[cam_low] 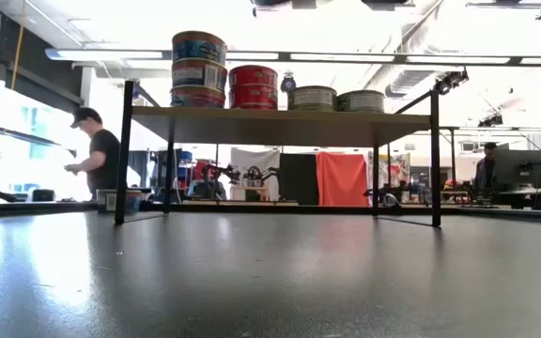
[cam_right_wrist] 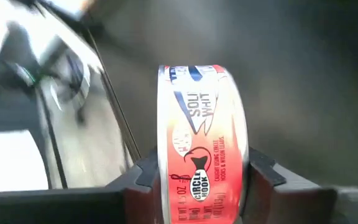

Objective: Stack canned seafood by type on shelf
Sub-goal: Stack the red tuna can on top of the red tuna cans on the shelf

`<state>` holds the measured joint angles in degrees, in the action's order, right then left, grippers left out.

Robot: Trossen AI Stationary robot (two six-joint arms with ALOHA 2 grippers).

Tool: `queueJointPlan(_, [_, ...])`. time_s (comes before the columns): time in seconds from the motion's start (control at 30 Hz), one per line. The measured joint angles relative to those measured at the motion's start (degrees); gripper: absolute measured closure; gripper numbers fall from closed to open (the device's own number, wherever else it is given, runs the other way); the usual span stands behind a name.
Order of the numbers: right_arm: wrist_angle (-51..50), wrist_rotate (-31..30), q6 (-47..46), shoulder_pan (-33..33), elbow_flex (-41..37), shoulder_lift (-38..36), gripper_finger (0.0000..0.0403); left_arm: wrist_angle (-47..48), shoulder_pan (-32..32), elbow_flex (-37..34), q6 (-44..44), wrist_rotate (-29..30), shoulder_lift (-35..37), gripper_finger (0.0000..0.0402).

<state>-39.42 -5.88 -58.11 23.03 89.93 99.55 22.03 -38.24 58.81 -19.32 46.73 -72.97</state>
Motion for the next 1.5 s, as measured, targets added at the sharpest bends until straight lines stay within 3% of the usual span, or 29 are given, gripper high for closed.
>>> queueJointPlan(0.13, [3.99,-6.29,5.01,-5.28,0.00,-6.57,0.0286,-0.05,-2.87,0.00,-0.01,13.91,6.83,0.0402])
queueJointPlan(0.23, [9.18,-7.79,9.07,-11.68,0.02,-9.56,0.0286,-0.01,-4.97,0.00,-0.02,19.37,10.06,0.0401])
queueJointPlan(0.37, [15.34,-6.53,10.28,-21.91,0.04,-10.13,0.0286,0.08,-6.95,0.00,-1.59,20.77,11.52,0.0402])
queueJointPlan(0.6, [17.69,3.21,6.26,-34.98,0.04,-6.85,0.0286,1.11,-11.14,0.00,-10.24,19.86,7.45,0.0402])
queueJointPlan(0.73, [17.93,7.31,4.20,-36.68,0.04,-5.12,0.0283,1.13,-13.46,0.00,-15.19,19.85,2.79,0.0401])
queueJointPlan(1.03, [19.89,5.69,1.20,-38.15,0.04,-2.90,0.0267,1.09,-14.67,0.00,-26.28,19.85,-6.27,0.0402])
queueJointPlan(1.5, [21.63,5.63,-4.49,-38.60,0.13,-0.27,0.0264,0.07,-14.67,0.00,-30.16,19.88,-7.36,0.0402])
